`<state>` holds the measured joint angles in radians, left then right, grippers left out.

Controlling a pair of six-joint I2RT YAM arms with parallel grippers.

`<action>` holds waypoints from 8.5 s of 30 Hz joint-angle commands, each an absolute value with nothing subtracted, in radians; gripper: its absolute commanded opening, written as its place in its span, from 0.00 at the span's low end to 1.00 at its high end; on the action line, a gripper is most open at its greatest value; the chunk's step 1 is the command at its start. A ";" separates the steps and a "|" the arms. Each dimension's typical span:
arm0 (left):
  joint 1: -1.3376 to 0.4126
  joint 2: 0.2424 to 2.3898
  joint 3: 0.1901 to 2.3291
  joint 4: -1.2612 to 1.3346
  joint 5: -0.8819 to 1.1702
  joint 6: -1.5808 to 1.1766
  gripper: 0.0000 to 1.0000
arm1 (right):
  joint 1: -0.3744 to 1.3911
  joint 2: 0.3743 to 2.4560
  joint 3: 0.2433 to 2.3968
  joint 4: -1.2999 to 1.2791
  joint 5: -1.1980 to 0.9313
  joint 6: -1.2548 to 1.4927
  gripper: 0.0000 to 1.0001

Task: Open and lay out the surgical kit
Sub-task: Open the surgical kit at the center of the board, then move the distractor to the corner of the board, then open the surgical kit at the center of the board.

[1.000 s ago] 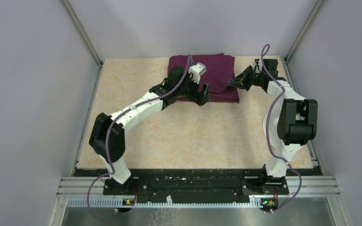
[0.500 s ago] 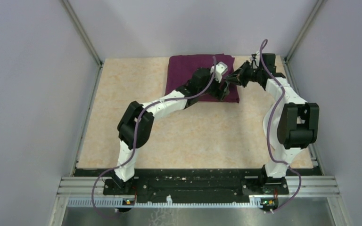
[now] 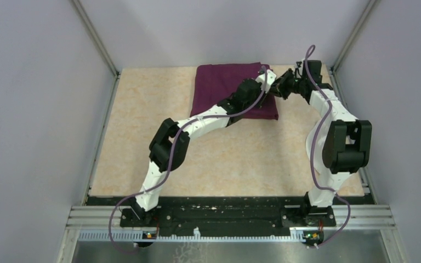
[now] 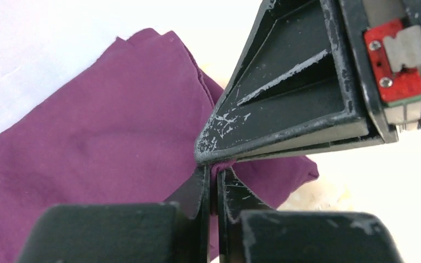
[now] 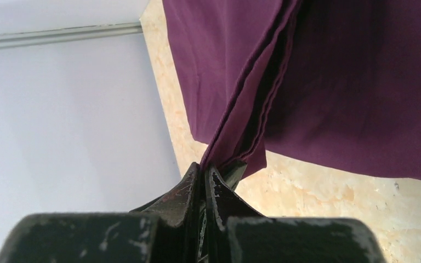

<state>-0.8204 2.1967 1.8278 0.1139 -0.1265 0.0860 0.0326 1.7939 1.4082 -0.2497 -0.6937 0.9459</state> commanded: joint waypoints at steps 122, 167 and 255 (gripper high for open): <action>0.245 2.098 1.432 -0.284 0.519 -0.572 0.89 | -0.191 2.134 1.640 -0.465 -0.051 0.226 0.55; -0.095 1.494 1.166 -0.445 0.567 -0.545 0.97 | -0.187 1.695 1.098 -0.509 -0.037 0.363 0.48; -0.114 1.322 1.158 -0.669 0.481 -0.593 0.97 | -0.006 2.717 2.407 -0.101 -0.347 1.111 0.55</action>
<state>-0.1112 1.3567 1.1664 -0.6403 0.4774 -0.5301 -0.0208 2.6743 2.3199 -0.1017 -0.3626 1.0569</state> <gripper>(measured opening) 0.968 0.569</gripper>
